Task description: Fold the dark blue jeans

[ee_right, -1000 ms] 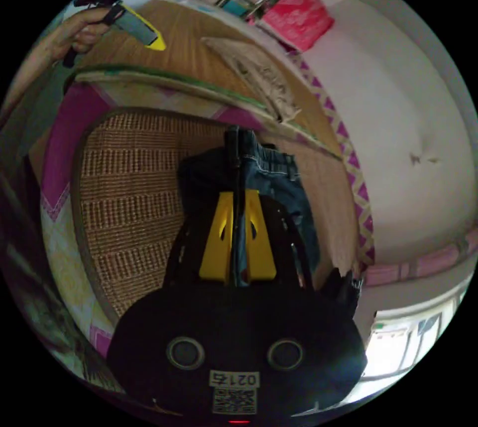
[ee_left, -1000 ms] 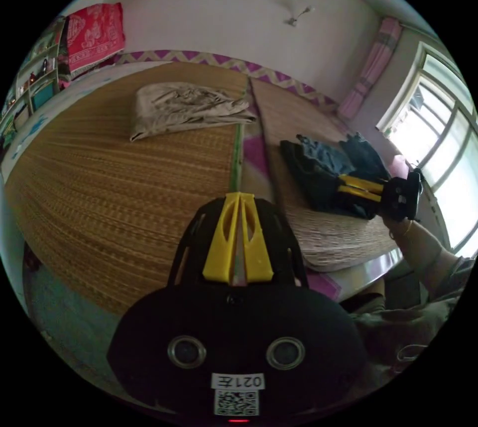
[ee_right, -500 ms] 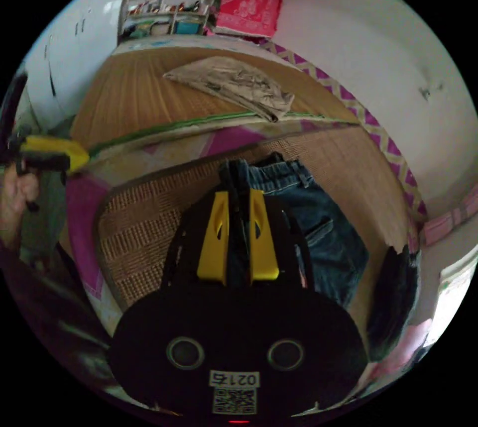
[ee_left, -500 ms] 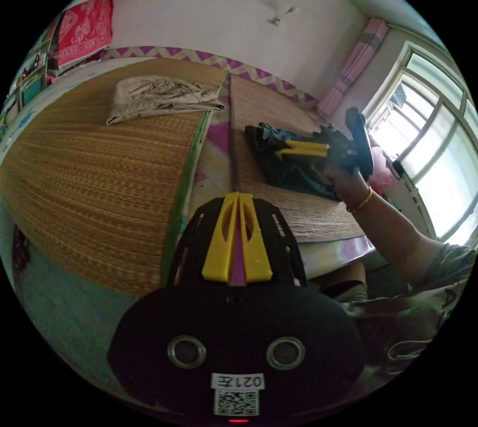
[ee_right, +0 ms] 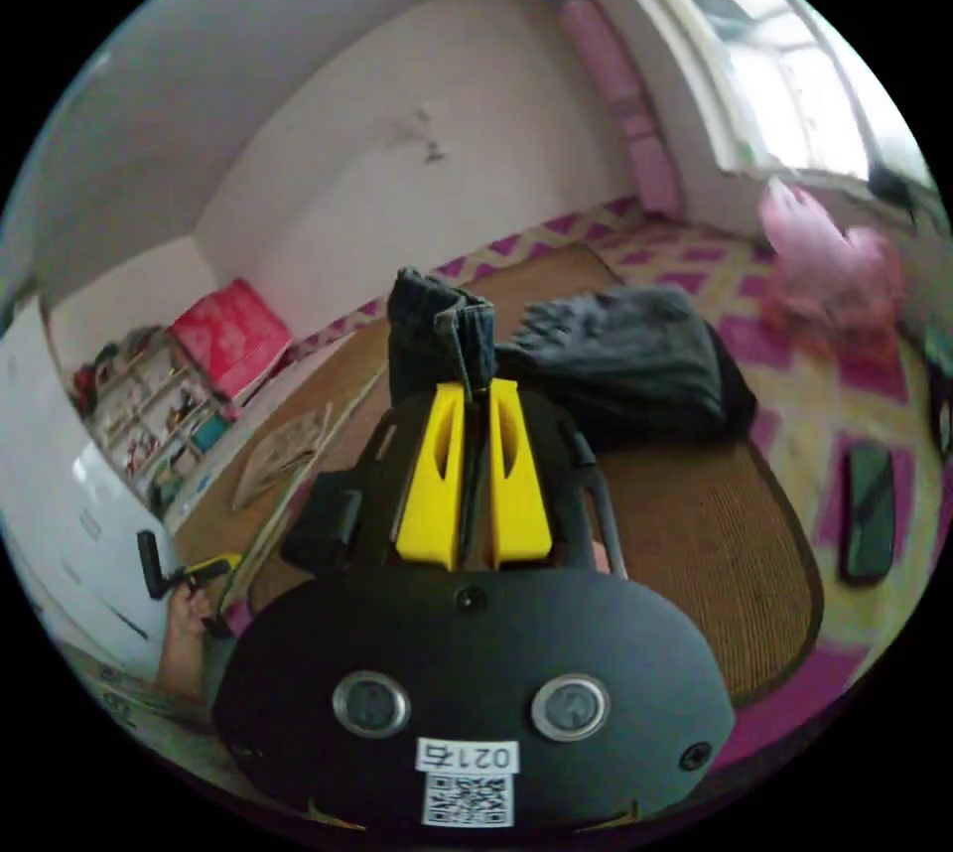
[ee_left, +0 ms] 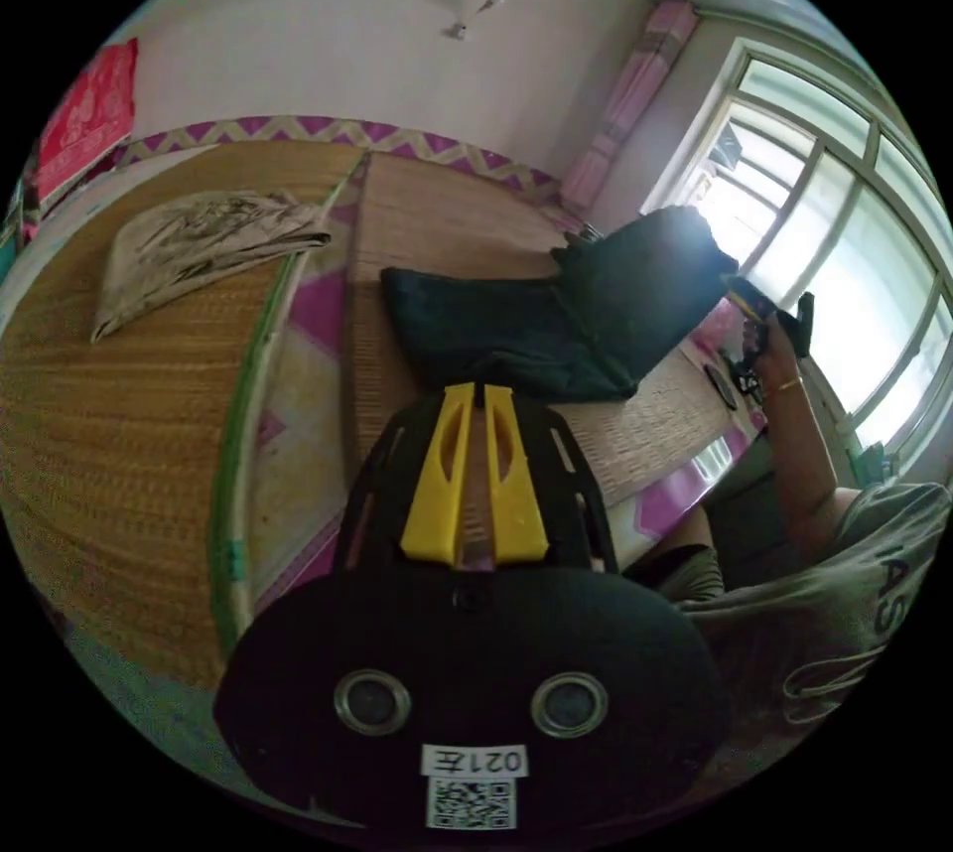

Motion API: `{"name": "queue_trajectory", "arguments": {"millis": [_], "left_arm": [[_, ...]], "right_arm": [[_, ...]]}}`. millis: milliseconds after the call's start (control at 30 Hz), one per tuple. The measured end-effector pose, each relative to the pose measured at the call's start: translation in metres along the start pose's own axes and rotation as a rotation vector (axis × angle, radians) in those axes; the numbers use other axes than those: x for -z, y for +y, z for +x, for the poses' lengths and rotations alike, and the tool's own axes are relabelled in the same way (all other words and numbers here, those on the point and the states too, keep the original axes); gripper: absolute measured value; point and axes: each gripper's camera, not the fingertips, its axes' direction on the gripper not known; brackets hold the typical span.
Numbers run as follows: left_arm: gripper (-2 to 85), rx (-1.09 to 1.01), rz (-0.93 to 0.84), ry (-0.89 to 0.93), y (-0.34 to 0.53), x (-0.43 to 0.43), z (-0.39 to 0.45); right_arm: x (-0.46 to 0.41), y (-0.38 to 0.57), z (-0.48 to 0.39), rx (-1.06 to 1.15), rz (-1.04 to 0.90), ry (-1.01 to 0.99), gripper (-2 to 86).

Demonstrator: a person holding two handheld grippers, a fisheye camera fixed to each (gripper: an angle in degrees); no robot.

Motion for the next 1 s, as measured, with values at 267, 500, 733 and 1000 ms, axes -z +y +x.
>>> {"name": "queue_trajectory", "arguments": {"millis": [267,500,733,1000], "left_arm": [[8.8,-0.393,-0.122,-0.023,-0.066,-0.095,0.092],[10.8,-0.587,-0.219,-0.079,-0.119,-0.187,0.145],[10.0,-0.496,-0.3,-0.103,-0.142,-0.223,0.122],[3.7,-0.125,-0.052,0.191,-0.179,-0.149,0.003]], "right_arm": [[-0.014,0.051,0.202,-0.374,-0.132,-0.13,4.3],[0.023,0.047,0.238,-0.293,-0.126,-0.137,4.1],[0.043,0.048,0.275,-0.257,-0.132,-0.16,4.1],[0.05,0.044,0.311,-0.316,-0.144,-0.218,4.2]]}}
